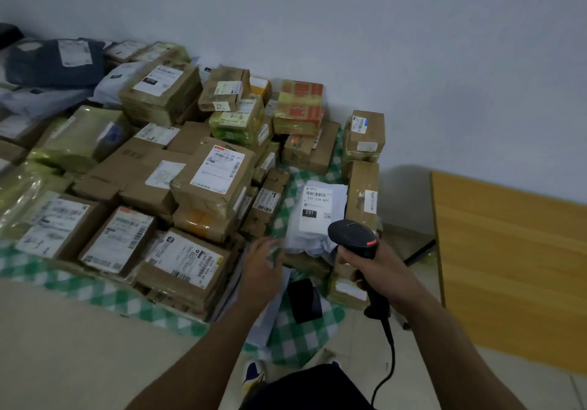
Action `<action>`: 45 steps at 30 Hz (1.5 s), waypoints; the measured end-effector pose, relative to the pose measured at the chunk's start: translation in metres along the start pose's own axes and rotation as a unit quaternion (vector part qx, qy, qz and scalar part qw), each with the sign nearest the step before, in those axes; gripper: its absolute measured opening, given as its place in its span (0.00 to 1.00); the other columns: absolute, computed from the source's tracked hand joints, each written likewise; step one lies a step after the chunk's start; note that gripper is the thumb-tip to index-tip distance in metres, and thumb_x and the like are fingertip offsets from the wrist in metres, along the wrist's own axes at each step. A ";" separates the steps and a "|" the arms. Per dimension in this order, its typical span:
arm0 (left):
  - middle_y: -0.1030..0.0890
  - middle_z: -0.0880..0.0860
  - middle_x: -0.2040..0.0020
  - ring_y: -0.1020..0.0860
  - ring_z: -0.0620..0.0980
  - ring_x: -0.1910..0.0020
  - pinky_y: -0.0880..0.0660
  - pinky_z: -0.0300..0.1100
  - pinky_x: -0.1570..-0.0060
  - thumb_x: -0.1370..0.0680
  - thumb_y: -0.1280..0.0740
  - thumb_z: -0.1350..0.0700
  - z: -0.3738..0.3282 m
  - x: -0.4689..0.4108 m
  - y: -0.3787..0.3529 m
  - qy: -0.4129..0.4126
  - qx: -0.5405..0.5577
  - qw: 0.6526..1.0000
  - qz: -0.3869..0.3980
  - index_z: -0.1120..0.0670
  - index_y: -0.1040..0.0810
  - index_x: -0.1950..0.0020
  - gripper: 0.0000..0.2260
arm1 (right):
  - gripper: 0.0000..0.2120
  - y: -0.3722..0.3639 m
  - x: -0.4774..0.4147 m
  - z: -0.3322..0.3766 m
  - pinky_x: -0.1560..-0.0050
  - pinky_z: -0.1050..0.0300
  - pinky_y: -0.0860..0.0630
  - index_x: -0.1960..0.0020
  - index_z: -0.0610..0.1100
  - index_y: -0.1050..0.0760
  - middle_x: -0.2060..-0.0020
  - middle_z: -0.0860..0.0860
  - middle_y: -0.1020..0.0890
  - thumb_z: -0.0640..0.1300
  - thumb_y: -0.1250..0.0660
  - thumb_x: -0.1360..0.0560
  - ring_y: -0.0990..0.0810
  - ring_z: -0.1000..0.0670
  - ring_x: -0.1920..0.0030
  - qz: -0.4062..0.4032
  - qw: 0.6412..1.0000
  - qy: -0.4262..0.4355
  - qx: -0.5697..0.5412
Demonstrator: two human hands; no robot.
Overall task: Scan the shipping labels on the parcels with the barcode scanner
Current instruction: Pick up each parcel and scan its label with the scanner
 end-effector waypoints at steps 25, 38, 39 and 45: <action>0.47 0.60 0.24 0.44 0.63 0.22 0.37 0.57 0.28 0.32 0.19 0.47 0.109 0.094 -0.011 0.221 -0.163 0.956 0.101 0.53 0.49 0.17 0.53 | 0.06 -0.073 -0.006 -0.047 0.60 0.54 0.21 0.47 0.48 0.18 0.57 0.50 0.12 0.49 0.26 0.21 0.18 0.52 0.65 0.080 0.986 -0.074 0.124; 0.27 0.59 0.35 0.27 0.62 0.34 0.25 0.55 0.39 0.30 0.26 0.46 0.126 0.117 -0.001 0.280 -0.105 0.949 0.099 0.55 0.30 0.29 0.32 | 0.07 -0.082 -0.009 -0.055 0.60 0.57 0.21 0.43 0.49 0.20 0.54 0.48 0.12 0.48 0.27 0.20 0.20 0.53 0.66 0.096 0.988 -0.077 0.092; 0.30 0.58 0.33 0.30 0.62 0.32 0.26 0.53 0.37 0.29 0.26 0.43 0.126 0.120 -0.001 0.283 -0.116 0.946 0.106 0.54 0.29 0.28 0.33 | 0.07 -0.082 -0.009 -0.055 0.60 0.57 0.21 0.44 0.49 0.19 0.54 0.48 0.12 0.48 0.27 0.20 0.20 0.53 0.66 0.098 0.988 -0.076 0.092; 0.29 0.57 0.33 0.34 0.60 0.30 0.32 0.52 0.36 0.25 0.26 0.48 0.119 0.121 0.000 0.331 -0.100 0.933 0.102 0.54 0.30 0.29 0.28 | 0.07 -0.084 -0.010 -0.064 0.59 0.52 0.22 0.44 0.47 0.19 0.54 0.47 0.12 0.48 0.27 0.20 0.20 0.52 0.65 0.107 0.987 -0.077 0.090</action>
Point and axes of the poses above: each hand's wrist, its own x-axis away from the middle knuckle, its own y-axis out of the back of the hand, z = x × y, the point moved 2 cm from there along -x, towards the middle knuckle
